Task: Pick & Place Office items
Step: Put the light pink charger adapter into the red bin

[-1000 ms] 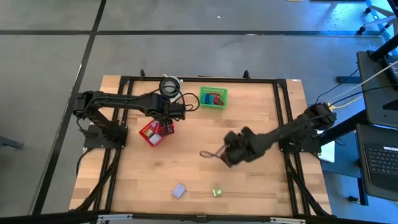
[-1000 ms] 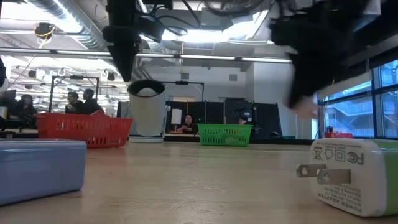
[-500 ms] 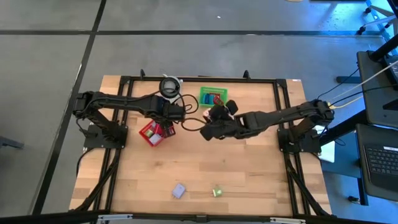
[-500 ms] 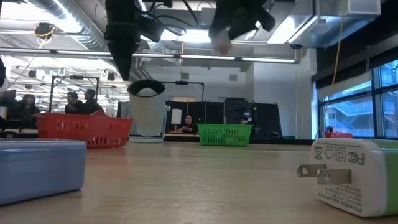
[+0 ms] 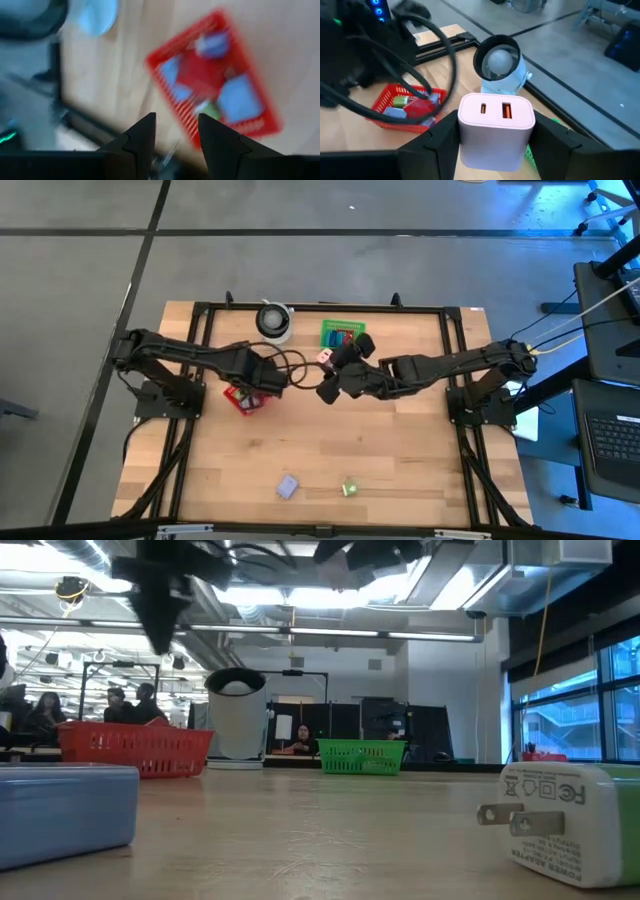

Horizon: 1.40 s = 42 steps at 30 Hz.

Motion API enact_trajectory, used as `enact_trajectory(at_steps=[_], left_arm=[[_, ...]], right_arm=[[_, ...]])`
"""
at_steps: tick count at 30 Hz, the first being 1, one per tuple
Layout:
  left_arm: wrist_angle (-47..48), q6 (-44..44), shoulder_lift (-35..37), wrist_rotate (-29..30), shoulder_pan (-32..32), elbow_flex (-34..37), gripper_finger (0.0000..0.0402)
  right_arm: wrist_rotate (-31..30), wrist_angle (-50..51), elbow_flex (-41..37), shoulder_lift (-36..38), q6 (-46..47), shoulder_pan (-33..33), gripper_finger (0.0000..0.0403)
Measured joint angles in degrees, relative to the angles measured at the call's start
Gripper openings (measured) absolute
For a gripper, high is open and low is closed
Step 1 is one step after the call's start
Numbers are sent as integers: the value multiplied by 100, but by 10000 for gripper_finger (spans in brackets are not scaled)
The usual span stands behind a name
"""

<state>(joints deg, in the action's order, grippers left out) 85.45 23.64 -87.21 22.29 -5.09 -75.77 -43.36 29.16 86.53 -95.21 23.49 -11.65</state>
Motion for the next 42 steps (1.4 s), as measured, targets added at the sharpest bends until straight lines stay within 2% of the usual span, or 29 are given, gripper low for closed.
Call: enact_trajectory(at_steps=[3, 6, 12, 14, 17, 20, 25, 30, 33, 38, 42], left_arm=[[455, 486, 218, 122, -78, 0, 143], [322, 752, 530, 157, -206, 0, 143], [-1283, 553, 1370, 654, -701, 0, 143], [-1923, 497, 1662, 998, -857, 0, 143], [-2674, 560, 2016, 1537, -1034, 0, 144], [-3260, 425, 2223, 1738, -1108, 0, 150], [-3966, -268, 2207, 1514, -1134, -1, 186], [-4221, -1329, 1908, 1429, -1138, 17, 226], [-4366, -1862, 1751, 1828, -1138, 17, 242], [-4921, -2134, 1603, 3167, -1138, 17, 253], [-5532, -2145, 1593, 3374, -1135, 17, 253]], right_arm=[[258, -65, -1, -5, 0, 73, 198], [522, -202, -1, -5, -40, 154, 198], [830, -431, -1, -5, -448, 318, 199], [944, -529, 0, -5, -471, 360, 199], [1238, -735, -1, -5, -524, 440, 199], [1599, -935, -1, -5, -762, 509, 199], [2051, -1293, -1, -5, -1152, 579, 199], [2202, -1911, -1, -5, -989, 660, 199], [2200, -2405, -1, -5, -623, 760, 199], [2200, -3044, -1, -5, -7, 909, 199], [2197, -3431, -1, -5, 75, 932, 199]])
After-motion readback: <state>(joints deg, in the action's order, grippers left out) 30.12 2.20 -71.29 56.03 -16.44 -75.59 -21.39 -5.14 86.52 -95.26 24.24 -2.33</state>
